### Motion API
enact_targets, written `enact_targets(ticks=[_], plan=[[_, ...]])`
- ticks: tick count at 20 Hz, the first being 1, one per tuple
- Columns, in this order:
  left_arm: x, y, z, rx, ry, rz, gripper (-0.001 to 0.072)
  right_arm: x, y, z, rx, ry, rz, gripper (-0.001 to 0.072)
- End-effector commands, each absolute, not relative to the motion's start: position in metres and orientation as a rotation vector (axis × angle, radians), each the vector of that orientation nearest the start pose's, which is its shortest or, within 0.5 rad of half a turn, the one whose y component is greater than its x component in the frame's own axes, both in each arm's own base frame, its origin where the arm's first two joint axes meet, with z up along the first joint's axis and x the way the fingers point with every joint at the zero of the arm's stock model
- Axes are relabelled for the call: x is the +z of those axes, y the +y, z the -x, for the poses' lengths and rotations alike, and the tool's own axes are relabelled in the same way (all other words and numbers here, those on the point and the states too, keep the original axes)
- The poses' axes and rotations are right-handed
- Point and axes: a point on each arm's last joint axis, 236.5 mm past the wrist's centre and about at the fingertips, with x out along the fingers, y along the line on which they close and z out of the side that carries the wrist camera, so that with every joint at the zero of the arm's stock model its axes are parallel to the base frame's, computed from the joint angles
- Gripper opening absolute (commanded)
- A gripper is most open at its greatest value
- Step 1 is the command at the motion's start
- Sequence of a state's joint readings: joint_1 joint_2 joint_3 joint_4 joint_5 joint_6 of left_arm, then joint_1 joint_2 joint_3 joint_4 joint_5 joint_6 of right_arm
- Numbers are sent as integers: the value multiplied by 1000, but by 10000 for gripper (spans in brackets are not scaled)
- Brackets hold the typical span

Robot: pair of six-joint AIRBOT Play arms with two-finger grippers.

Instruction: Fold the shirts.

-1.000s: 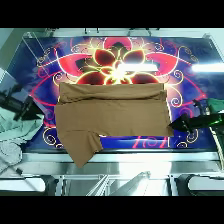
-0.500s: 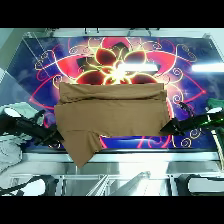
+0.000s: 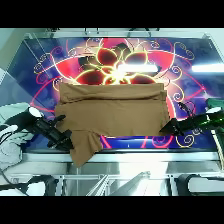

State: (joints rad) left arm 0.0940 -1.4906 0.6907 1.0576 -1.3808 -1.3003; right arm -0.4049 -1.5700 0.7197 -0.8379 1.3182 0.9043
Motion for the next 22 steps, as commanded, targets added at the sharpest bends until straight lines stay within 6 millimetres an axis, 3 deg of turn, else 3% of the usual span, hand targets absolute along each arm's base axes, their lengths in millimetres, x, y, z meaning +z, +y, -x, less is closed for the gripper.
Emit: enact_targets(ticks=[1, 2, 4, 6, 9, 10, 14, 16, 19, 22], plan=[[-132, -106, -218, -427, 1895, 472, 18, -136, 47, -267, 472, 1559, -744, 52], [-130, -104, -223, -423, 1880, 474, 19, -133, 46, -266, 484, 1560, -753, 17], [-122, -95, -229, -407, 1849, 489, 19, -128, 41, -263, 489, 1563, -778, 16], [-111, -73, -227, -374, 1831, 467, 18, -122, 31, -260, 476, 1552, -820, 16], [-76, -47, -243, -317, 1675, 510, 20, -112, 9, -262, 409, 1504, -930, 16], [-59, -47, -251, -341, 1596, 532, 21, -101, 8, -269, 413, 1456, -982, 16], [36, -92, -287, -619, 1225, 615, 21, -36, 40, -309, 600, 1217, -1062, 17], [73, -103, -309, -676, 1104, 544, 21, -19, 55, -332, 642, 1157, -1028, 17], [97, -109, -354, -694, 1024, 453, 21, -8, 63, -385, 599, 1051, -900, 17], [92, -107, -409, -696, 1014, 444, 21, 0, 47, -440, 515, 966, -833, 17]])
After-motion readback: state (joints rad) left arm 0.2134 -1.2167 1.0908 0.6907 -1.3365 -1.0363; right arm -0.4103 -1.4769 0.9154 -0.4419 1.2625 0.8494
